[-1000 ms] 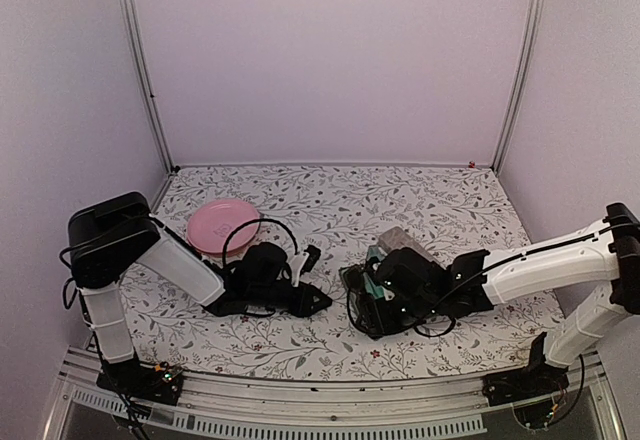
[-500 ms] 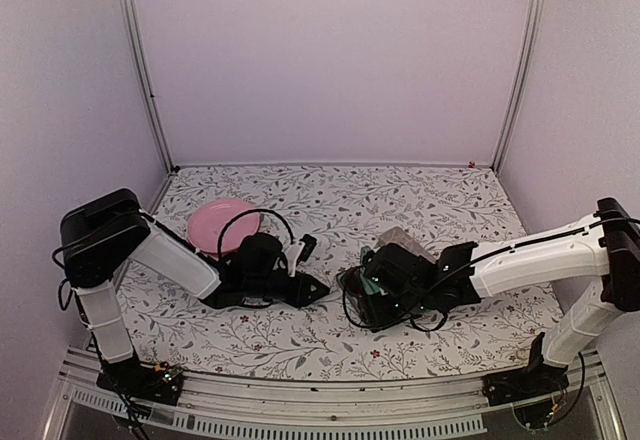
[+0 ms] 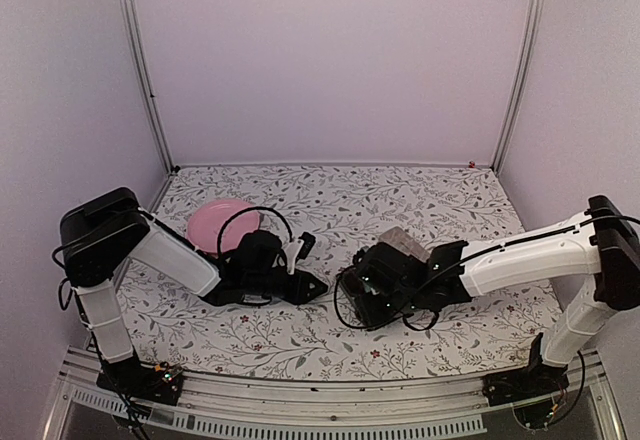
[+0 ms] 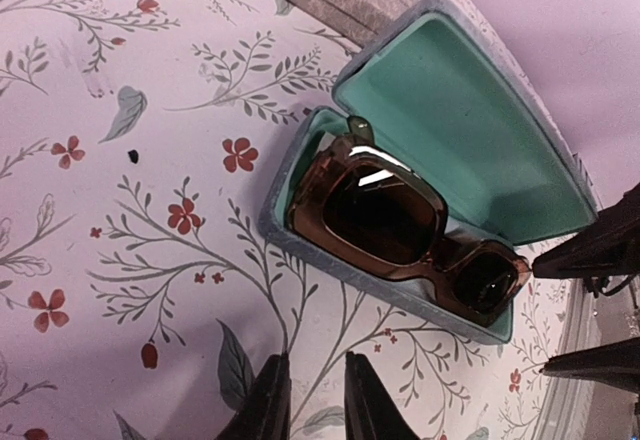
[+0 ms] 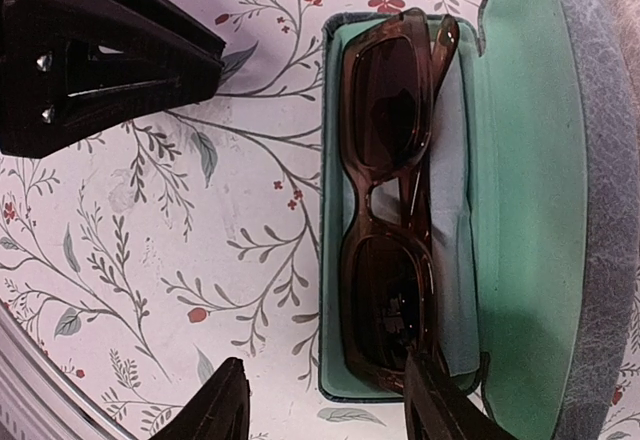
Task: Organize the sunglasses
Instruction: Adjust the sunglasses in the sunglasses case.
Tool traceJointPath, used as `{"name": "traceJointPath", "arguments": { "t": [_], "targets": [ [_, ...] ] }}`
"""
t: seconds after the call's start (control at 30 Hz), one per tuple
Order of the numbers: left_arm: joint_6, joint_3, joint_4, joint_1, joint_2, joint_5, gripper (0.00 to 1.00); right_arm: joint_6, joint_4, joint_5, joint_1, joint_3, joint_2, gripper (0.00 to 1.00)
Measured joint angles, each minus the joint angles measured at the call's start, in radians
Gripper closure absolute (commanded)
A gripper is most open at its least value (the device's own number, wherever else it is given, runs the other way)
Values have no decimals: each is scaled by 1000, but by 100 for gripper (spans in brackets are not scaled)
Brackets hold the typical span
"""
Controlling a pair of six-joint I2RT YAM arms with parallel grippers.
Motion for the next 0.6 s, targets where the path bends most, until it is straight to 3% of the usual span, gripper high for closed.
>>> {"name": "traceJointPath", "arguments": {
  "t": [0.6],
  "targets": [
    [0,0,-1,2,-6,2,79,0,-40,46,0,50,68,46]
  ]
}}
